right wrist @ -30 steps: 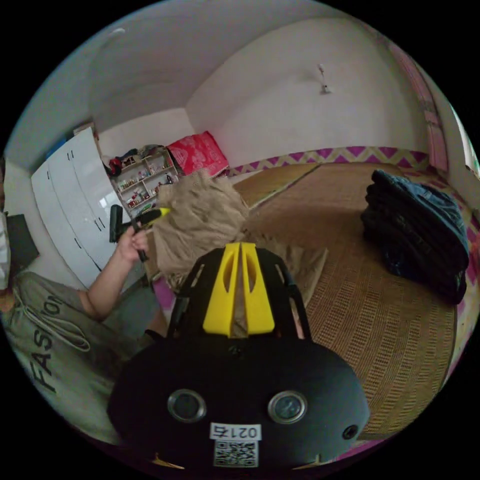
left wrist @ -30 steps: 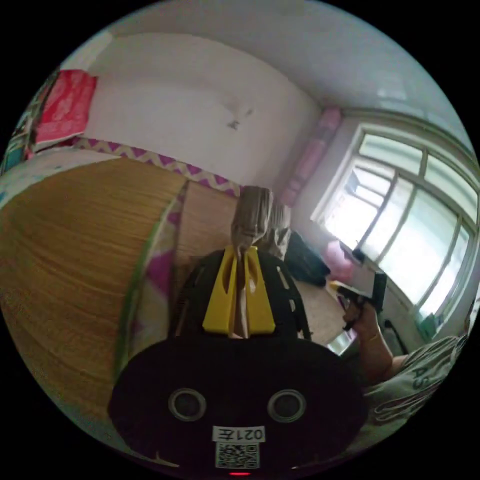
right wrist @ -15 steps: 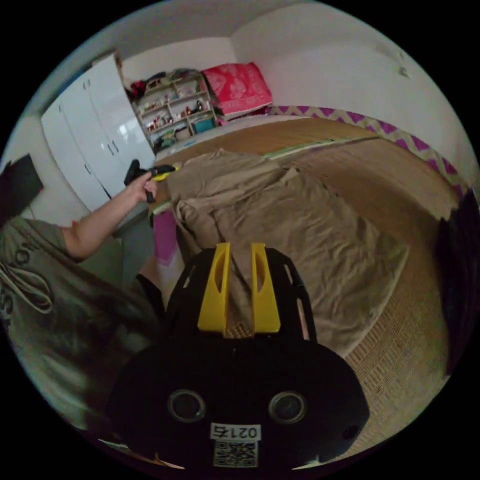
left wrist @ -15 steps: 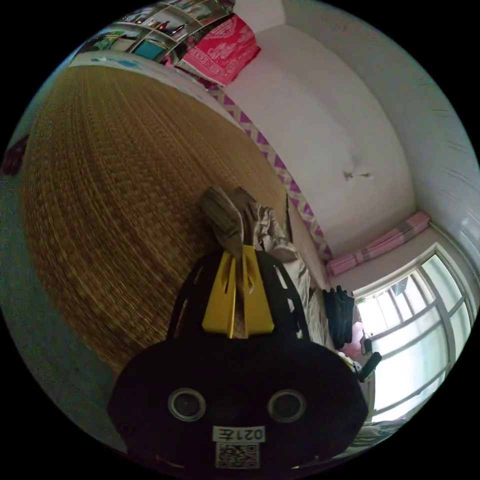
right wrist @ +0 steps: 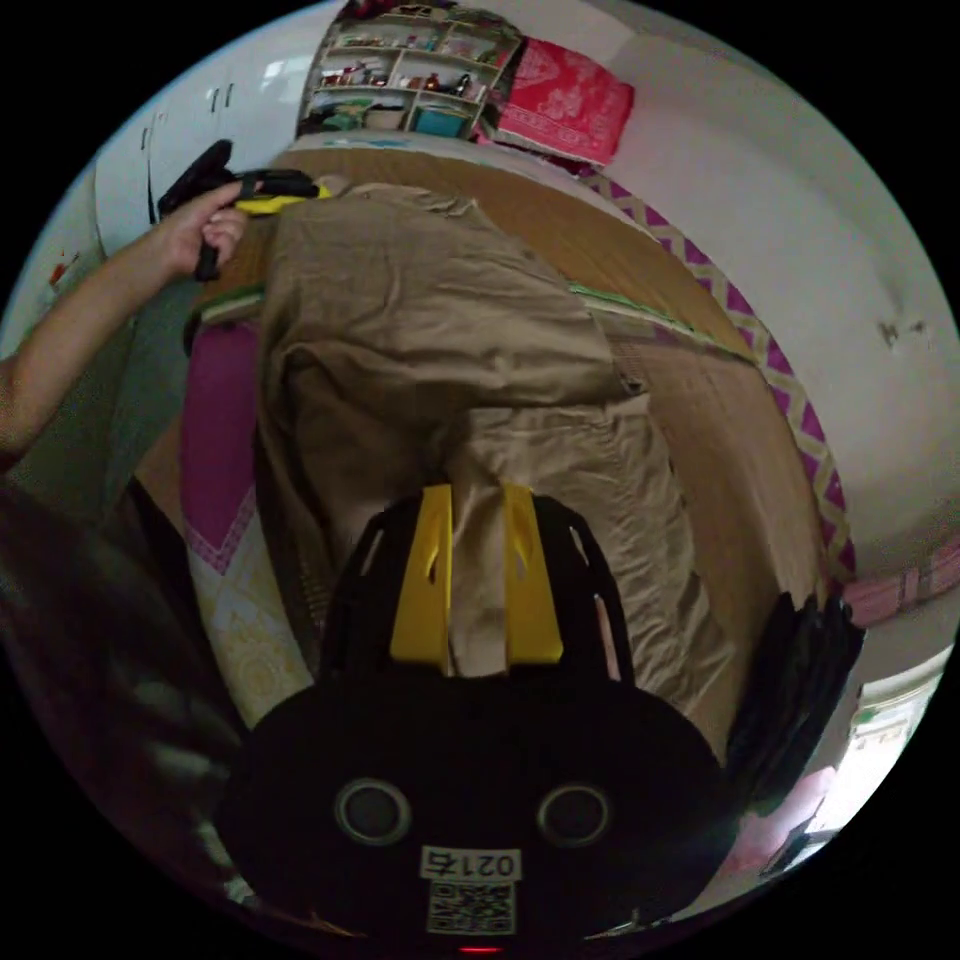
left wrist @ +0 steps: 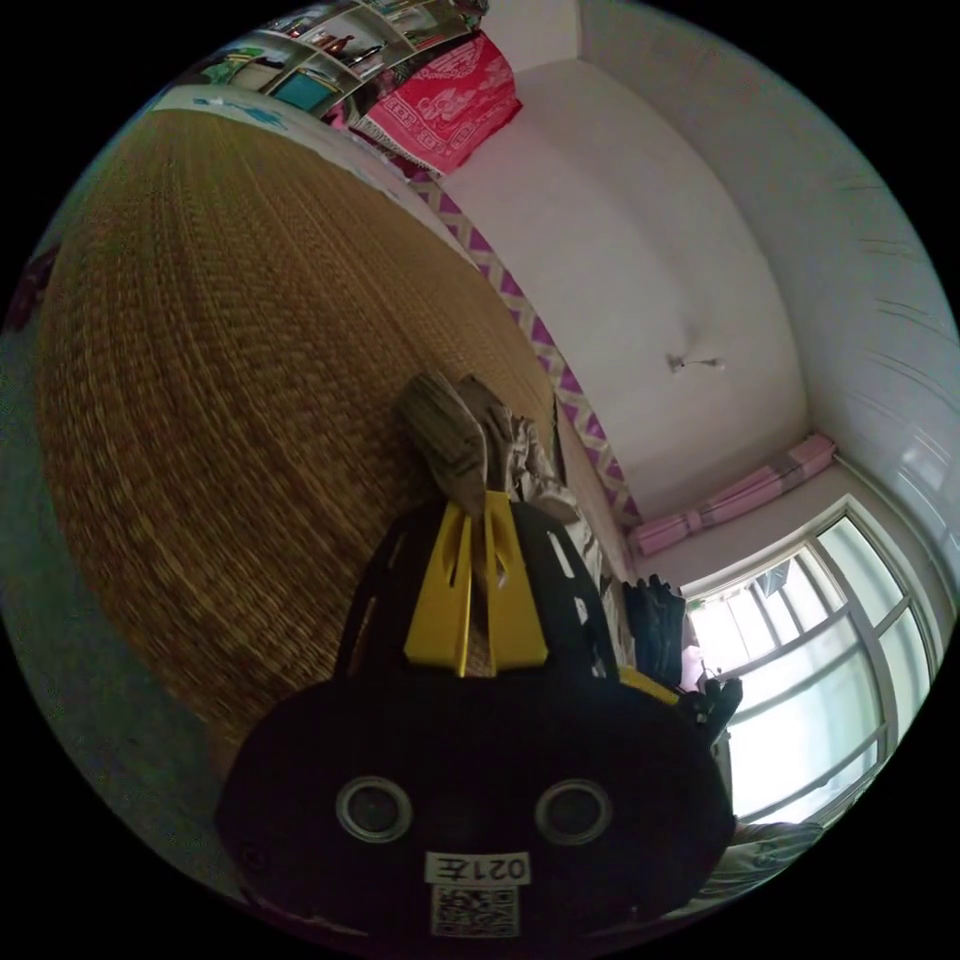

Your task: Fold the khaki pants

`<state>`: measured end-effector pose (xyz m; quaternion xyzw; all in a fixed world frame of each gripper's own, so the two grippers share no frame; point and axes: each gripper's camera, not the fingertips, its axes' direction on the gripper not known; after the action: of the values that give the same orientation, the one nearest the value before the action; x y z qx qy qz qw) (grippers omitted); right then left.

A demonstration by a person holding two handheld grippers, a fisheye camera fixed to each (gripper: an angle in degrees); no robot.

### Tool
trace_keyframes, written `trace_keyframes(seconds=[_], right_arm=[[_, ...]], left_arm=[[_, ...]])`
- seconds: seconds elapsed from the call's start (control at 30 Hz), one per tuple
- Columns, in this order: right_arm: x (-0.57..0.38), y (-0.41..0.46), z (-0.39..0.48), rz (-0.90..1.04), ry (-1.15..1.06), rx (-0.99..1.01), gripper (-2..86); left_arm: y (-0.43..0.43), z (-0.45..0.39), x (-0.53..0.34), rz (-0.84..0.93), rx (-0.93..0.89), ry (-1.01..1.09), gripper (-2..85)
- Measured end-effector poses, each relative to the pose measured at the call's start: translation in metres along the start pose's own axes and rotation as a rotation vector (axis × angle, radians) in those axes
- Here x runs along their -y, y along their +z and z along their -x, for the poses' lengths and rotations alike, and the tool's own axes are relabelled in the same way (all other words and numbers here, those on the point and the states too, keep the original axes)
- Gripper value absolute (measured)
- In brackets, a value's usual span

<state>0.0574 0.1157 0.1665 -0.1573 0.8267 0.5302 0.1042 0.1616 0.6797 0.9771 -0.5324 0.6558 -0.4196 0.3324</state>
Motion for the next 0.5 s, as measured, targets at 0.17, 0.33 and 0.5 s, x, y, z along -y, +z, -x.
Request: trace_keyframes(seconds=[0.17,0.33,0.5], right_arm=[[-0.006,-0.002,0.010,0.028,-0.042,0.063,9.0],[-0.015,0.001,0.011,0.028,-0.028,-0.038,5.2],[-0.053,-0.025,-0.051,-0.127,0.250,0.201,-0.2]], left_arm=[[-0.004,0.017,0.019,-0.004,-0.006,0.001,-0.9],[-0.003,0.027,0.037,-0.004,0.000,0.002,-0.9],[0.004,0.034,0.055,-0.005,0.002,-0.002,-0.9]])
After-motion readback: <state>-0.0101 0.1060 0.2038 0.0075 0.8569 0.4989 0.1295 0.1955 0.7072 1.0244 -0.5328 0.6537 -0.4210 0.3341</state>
